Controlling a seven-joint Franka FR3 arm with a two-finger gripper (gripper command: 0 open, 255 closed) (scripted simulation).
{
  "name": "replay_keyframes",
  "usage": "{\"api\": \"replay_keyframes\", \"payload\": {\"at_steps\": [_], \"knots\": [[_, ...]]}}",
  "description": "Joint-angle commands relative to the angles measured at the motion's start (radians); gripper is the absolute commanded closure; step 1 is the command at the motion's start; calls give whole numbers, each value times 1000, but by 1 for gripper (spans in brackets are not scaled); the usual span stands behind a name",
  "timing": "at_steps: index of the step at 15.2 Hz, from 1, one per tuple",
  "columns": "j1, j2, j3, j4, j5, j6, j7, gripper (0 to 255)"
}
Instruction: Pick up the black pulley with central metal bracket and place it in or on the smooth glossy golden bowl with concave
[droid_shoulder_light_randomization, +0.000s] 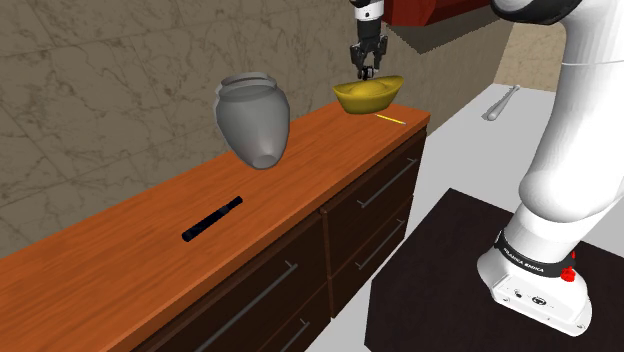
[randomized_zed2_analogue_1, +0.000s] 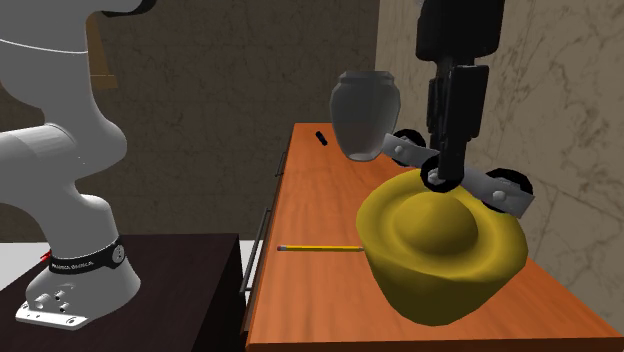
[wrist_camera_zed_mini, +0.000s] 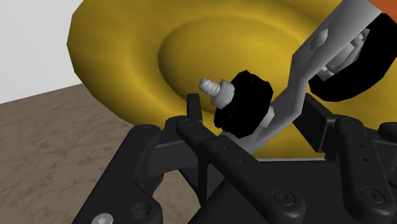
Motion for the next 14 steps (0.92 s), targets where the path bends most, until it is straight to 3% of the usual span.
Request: {"api": "replay_keyframes", "payload": {"at_steps": [1, 9, 10, 14], "knots": [[-1, -3, 0, -35, -1, 32, 2, 255], [-1, -4, 0, -51, -1, 48, 4, 255], [-1, -4, 0, -51, -1, 47, 4, 0], [-1, -4, 0, -51, -1, 47, 4, 0]]}}
